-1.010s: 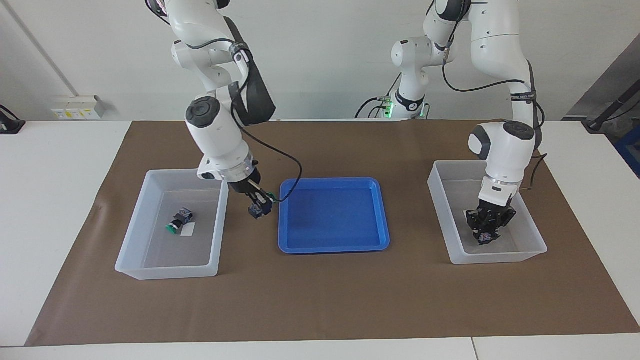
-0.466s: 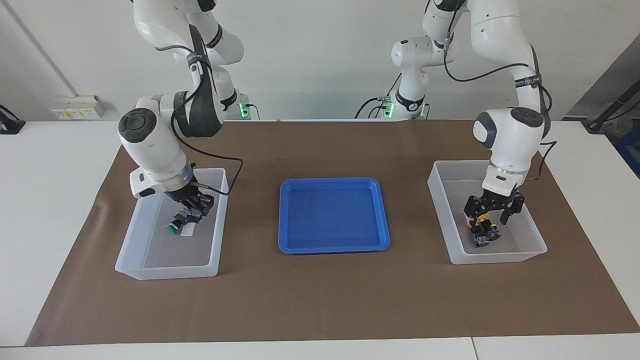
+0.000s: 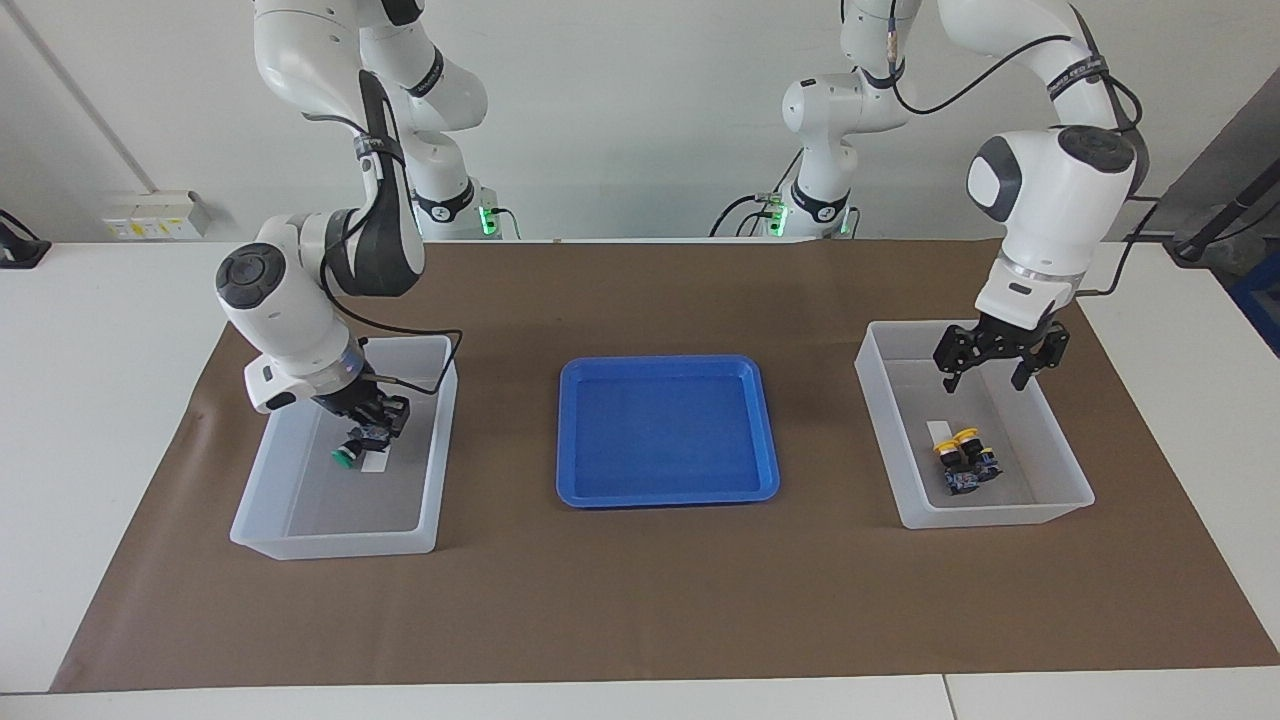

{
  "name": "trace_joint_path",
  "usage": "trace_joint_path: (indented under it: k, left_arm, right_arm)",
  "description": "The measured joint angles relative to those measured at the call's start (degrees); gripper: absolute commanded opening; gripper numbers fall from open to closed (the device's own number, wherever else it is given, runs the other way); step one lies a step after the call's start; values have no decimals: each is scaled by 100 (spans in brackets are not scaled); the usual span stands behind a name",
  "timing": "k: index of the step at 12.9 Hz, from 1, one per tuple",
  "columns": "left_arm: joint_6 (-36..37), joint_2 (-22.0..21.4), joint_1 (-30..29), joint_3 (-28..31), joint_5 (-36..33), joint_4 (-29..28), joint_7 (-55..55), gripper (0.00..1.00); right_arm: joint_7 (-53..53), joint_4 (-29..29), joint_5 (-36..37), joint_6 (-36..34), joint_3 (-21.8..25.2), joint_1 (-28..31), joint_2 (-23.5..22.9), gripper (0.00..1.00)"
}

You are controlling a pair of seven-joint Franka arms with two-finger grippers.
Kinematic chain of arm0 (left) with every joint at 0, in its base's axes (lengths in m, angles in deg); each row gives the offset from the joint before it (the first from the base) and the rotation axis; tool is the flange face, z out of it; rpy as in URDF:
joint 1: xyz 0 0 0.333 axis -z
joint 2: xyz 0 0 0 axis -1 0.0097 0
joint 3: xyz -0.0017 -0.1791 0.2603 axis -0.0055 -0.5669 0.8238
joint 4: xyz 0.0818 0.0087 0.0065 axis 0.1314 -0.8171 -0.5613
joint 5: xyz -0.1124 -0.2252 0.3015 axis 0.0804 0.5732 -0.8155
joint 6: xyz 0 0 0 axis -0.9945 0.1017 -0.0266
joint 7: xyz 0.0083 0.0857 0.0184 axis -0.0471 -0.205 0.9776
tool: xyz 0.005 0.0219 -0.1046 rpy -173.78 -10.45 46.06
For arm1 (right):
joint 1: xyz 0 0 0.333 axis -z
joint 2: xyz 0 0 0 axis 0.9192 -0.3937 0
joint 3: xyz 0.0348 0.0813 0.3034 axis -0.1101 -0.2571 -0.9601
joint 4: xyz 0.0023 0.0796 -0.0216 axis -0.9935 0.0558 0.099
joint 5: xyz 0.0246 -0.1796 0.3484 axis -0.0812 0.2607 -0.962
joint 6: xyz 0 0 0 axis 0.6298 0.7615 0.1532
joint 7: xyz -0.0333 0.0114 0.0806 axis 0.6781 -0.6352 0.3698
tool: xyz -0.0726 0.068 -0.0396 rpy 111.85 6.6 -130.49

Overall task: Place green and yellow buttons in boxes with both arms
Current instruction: 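Carry the green button into the right box and open the right gripper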

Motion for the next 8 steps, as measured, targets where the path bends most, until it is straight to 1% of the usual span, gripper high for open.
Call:
trace_joint_path:
  k: [2,3,4,5,6,7,8]
  left_arm:
    - [582,-250,3,-123,0,169,-24,100]
    - [899,-323,5,-205,0,307,-24,100]
    - [1229,-342,7,-270,0,540,-24,100]
    - [1556,-326,7,-306,1,835,-24,100]
    - [1843,-291,7,-327,12,1105,-24,100]
    - [2105,-240,7,-341,49,1376,-24,100]
    - [2304,-183,5,-343,122,1607,-23,100]
  right_arm:
    - [0,232,-74,348,-8,2,-7,0]
    - [0,388,-76,555,-7,4,-17,5]
    - [0,522,-76,711,-3,9,-31,12]
    - [13,606,-76,793,4,17,-39,40]
    - [34,636,-76,809,10,26,-39,83]
    - [47,639,-76,810,12,36,-38,100]
    - [49,639,-76,811,11,38,-37,100]
